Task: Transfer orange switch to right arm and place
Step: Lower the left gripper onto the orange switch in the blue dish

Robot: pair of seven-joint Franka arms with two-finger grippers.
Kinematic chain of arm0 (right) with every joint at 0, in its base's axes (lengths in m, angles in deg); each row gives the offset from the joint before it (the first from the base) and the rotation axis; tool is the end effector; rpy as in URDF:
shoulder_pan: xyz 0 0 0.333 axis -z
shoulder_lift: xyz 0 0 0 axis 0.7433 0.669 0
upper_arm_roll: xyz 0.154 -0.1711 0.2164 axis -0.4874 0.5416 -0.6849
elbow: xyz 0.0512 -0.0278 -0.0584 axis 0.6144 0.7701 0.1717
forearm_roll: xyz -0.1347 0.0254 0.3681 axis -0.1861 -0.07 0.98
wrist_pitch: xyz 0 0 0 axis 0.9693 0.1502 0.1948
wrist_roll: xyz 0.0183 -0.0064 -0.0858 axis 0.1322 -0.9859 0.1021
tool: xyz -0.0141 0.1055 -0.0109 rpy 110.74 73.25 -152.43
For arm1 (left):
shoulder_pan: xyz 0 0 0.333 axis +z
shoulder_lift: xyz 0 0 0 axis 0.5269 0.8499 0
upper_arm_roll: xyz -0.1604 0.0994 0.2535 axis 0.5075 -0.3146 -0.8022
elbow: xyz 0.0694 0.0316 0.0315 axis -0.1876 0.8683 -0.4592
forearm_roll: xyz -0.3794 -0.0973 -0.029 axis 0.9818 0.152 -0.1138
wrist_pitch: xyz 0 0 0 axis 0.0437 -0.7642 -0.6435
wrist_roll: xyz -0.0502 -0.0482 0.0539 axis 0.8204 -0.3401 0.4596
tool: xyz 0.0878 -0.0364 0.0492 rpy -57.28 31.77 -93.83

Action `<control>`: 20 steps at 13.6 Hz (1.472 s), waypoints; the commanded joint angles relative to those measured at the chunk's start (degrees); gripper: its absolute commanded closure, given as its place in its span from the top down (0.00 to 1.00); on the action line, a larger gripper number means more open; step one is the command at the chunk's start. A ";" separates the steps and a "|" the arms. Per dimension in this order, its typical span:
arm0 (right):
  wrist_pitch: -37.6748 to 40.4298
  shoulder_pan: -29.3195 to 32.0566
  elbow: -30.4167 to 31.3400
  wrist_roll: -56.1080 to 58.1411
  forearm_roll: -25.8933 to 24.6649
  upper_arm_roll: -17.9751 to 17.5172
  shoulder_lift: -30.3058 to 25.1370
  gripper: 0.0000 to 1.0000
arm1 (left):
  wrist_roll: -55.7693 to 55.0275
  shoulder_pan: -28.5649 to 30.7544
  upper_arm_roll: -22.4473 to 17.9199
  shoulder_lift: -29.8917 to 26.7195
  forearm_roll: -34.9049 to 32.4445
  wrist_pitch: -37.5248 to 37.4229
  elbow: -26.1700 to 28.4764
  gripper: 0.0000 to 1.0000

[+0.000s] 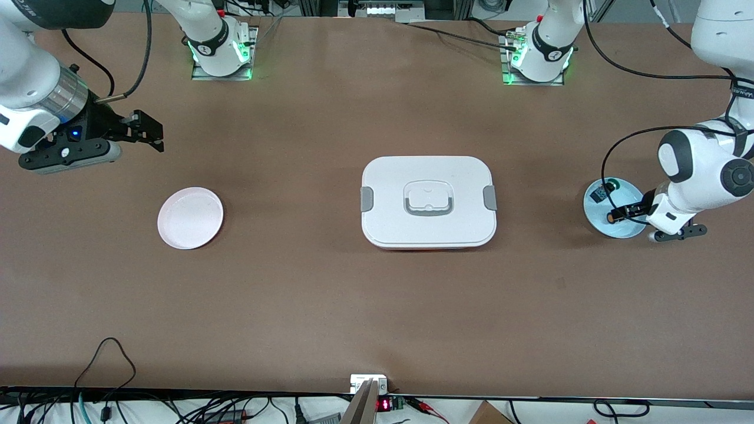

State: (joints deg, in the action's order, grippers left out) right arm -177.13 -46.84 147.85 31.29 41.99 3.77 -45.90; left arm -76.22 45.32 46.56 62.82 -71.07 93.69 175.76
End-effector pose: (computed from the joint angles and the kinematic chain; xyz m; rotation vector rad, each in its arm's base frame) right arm 0.5571 0.0848 0.5741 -3.1176 -0.3539 0.0406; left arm 0.5538 0.1719 0.2000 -3.0793 -0.2892 0.1651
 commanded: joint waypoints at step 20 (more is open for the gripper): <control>0.17 0.06 -0.34 -0.59 0.41 -0.16 -0.34 1.00 | 0.79 0.37 2.04 -4.35 1.06 -11.93 -4.73 0.48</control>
State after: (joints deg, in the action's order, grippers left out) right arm -177.13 -46.84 147.85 31.29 41.99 3.78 -45.90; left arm -76.28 45.57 48.00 62.69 -71.07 88.69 172.91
